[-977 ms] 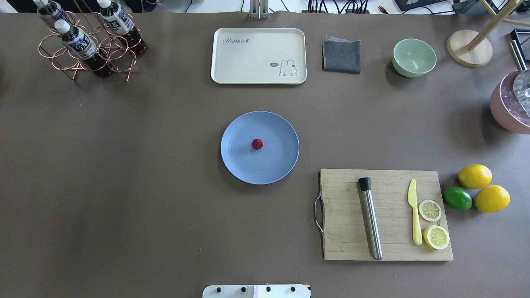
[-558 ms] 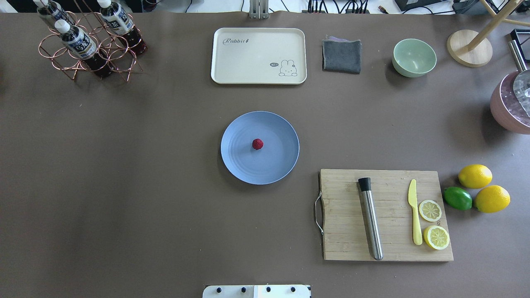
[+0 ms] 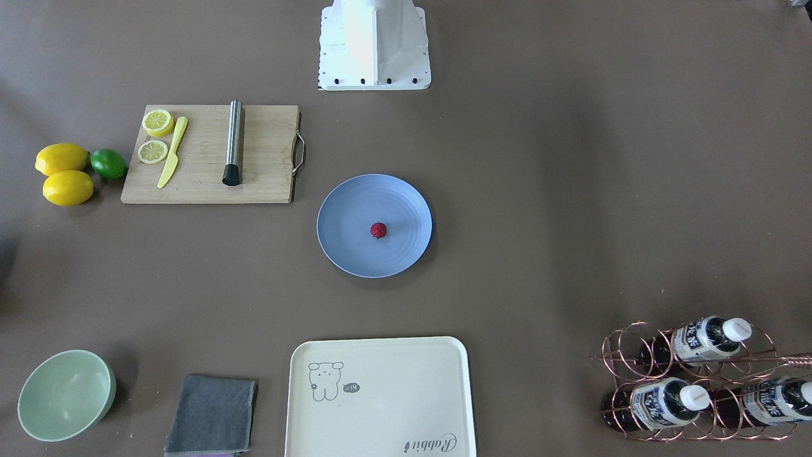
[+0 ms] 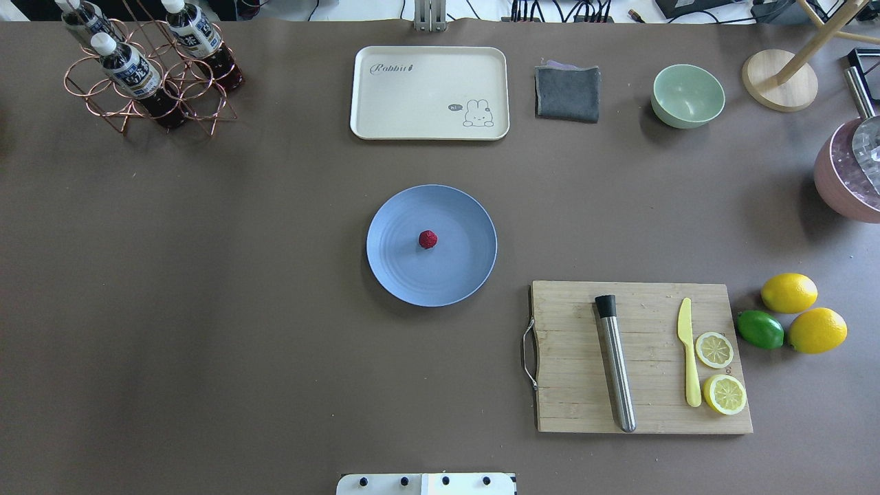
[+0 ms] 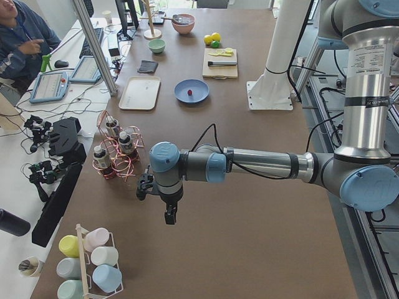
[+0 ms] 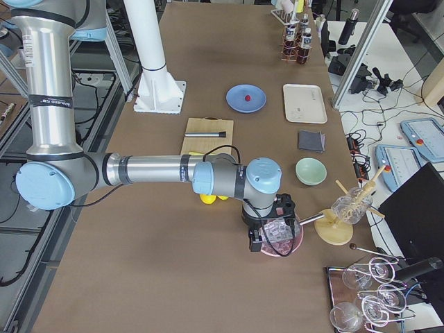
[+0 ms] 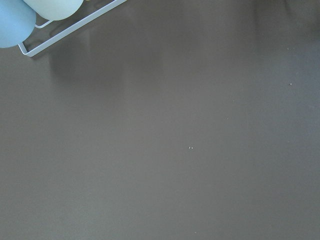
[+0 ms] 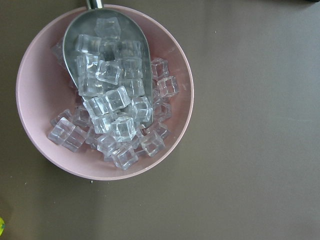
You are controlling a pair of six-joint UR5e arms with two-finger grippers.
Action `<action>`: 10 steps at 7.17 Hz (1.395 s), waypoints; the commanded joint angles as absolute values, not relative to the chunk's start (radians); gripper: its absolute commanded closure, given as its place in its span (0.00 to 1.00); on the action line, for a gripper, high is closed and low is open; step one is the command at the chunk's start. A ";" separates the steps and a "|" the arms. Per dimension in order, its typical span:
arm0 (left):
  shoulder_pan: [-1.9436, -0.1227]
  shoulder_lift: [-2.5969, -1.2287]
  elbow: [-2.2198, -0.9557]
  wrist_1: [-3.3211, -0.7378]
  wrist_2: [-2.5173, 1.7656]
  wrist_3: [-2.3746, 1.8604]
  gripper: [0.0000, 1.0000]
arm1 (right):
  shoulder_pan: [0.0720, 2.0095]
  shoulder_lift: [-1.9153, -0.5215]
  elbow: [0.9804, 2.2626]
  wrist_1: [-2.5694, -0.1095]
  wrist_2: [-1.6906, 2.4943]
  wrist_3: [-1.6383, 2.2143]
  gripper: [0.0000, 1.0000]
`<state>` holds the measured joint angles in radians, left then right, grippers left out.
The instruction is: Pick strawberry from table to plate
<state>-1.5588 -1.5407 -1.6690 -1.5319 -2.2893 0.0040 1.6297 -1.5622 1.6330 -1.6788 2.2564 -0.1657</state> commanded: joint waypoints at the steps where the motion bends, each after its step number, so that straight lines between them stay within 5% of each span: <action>1: -1.559 -1.539 -1.667 -1.531 -2.295 0.003 0.02 | 1.631 -1.563 1.634 -1.678 2.258 -0.166 0.00; 10: -1.559 -1.539 -1.664 -1.540 -2.347 0.006 0.02 | 1.629 -1.563 1.635 -1.678 2.258 -0.164 0.00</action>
